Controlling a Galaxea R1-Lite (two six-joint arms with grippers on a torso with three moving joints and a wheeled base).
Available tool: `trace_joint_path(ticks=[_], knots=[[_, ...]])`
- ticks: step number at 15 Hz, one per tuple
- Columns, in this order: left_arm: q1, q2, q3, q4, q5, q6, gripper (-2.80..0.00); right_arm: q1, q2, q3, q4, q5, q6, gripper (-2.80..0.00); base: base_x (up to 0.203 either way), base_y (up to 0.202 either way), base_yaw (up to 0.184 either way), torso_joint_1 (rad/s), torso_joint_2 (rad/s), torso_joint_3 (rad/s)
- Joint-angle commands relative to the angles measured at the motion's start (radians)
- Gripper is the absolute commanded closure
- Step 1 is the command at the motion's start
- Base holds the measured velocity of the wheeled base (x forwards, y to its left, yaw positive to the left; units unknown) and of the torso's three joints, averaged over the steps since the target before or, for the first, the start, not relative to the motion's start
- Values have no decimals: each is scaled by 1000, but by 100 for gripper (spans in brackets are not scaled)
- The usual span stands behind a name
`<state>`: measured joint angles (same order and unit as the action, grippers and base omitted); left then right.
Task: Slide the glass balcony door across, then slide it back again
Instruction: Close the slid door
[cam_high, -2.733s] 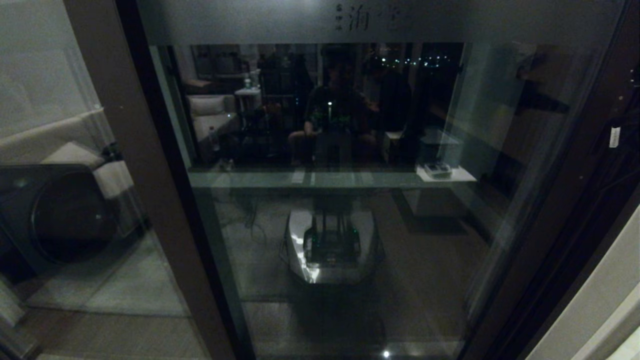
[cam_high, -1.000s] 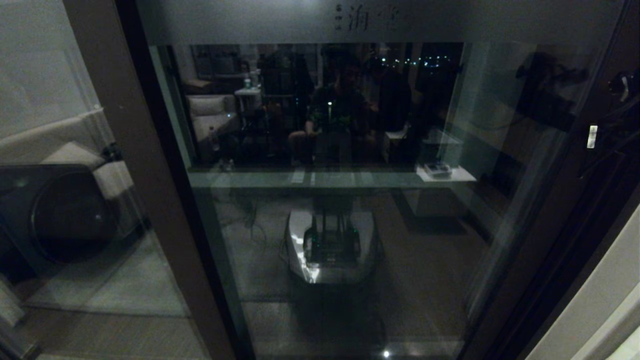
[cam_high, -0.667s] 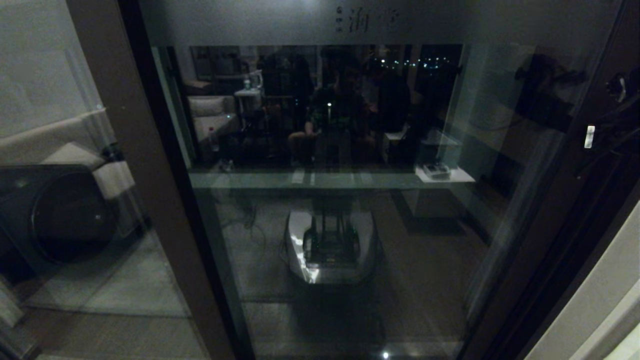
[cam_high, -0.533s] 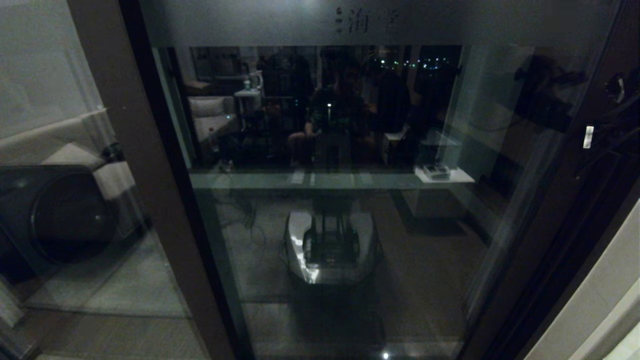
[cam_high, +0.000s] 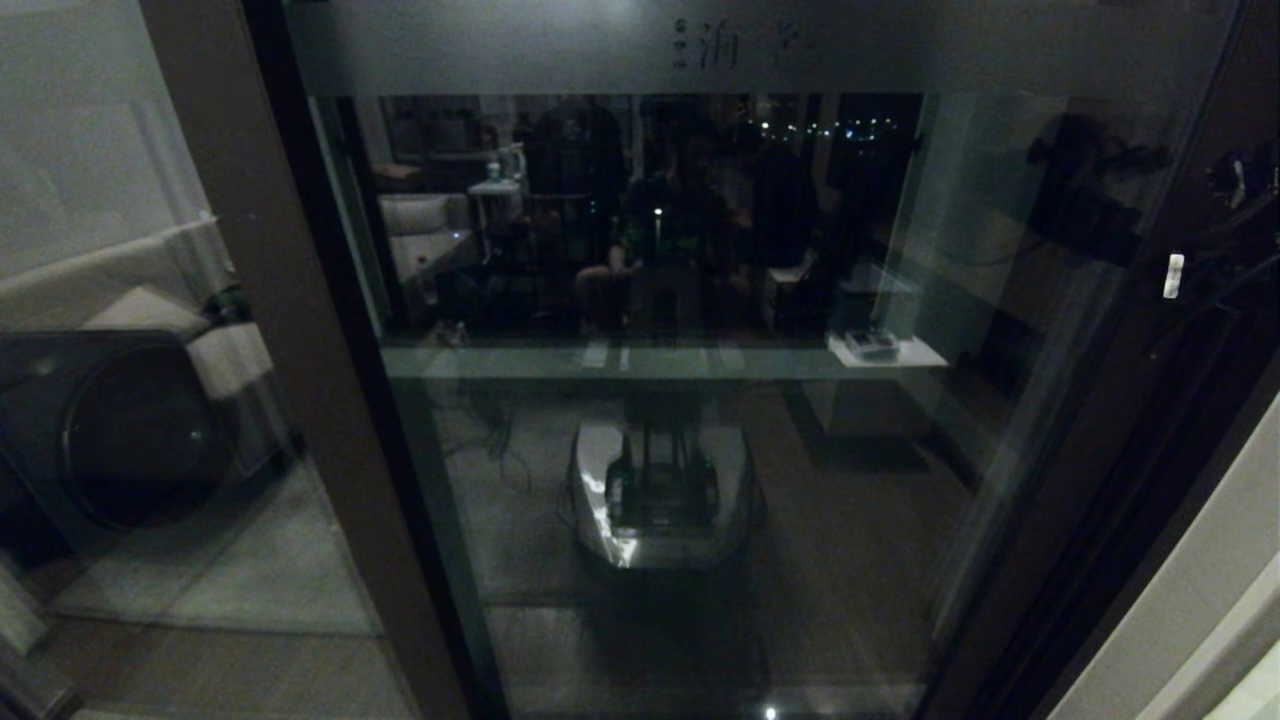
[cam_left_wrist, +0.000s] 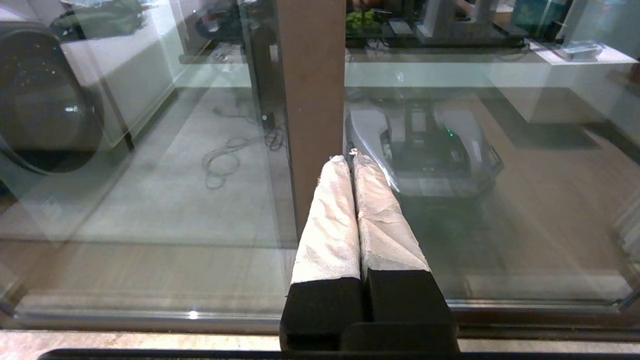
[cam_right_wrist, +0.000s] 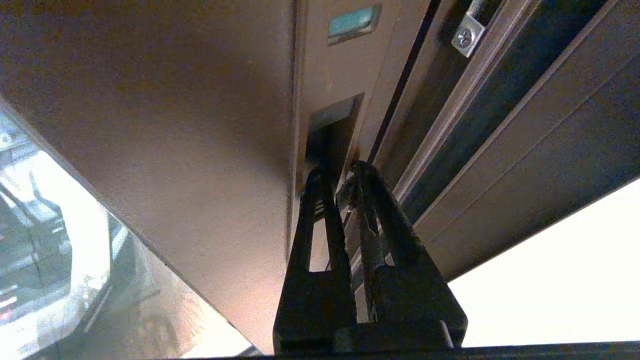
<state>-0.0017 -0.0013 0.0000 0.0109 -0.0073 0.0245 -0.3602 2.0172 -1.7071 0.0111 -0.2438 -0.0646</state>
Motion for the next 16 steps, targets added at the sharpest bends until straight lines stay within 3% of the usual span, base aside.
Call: trace_joint_path(ticks=[1, 16], knots=[[0, 0, 0, 0, 0, 0, 0, -5, 6, 0, -2, -5, -1, 0, 0, 0, 0, 0, 0, 0], [0, 0, 0, 0, 0, 0, 0, -32, 21, -23, -2, -5, -1, 0, 0, 0, 0, 0, 0, 0]])
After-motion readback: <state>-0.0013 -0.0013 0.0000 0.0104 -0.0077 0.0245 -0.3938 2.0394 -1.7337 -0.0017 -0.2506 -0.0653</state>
